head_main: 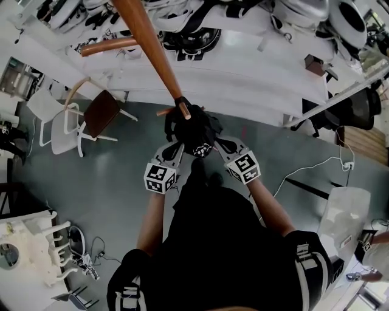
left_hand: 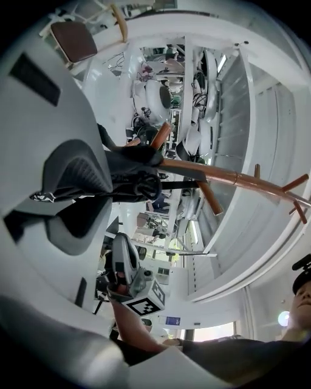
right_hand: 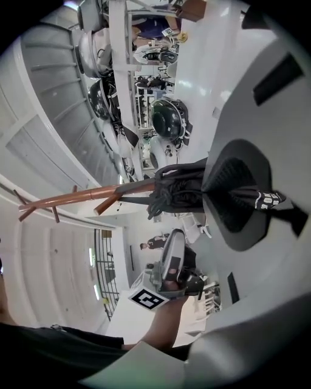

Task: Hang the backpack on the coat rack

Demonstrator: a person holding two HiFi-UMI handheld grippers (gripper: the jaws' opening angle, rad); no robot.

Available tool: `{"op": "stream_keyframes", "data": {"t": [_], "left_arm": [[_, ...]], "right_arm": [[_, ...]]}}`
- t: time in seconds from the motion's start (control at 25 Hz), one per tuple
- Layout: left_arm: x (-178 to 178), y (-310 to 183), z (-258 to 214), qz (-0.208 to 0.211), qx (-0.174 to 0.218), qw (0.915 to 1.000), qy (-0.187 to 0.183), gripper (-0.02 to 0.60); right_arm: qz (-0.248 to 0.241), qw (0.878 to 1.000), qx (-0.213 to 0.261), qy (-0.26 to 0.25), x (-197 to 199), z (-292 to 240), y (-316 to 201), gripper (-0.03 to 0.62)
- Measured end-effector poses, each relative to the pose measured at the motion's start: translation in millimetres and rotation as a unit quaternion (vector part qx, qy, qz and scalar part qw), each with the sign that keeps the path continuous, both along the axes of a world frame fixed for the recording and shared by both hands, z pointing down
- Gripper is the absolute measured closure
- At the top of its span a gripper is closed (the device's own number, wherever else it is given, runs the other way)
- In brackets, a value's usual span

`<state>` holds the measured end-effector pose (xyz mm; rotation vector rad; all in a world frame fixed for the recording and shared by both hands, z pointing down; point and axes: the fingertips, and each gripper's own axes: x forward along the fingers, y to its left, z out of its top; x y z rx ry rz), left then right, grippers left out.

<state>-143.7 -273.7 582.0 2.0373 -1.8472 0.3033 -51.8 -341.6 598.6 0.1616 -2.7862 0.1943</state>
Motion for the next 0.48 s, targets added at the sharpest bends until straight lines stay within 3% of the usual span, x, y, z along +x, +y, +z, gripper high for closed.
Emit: {"op": "stream_keyframes", "data": {"t": [0.48], "left_arm": [[29, 27, 13, -0.002, -0.015, 0.9999, 0.004, 0.543]], "right_arm": [[-0.003, 1.0, 0.005, 0.005, 23, 7, 23, 0.58]]}}
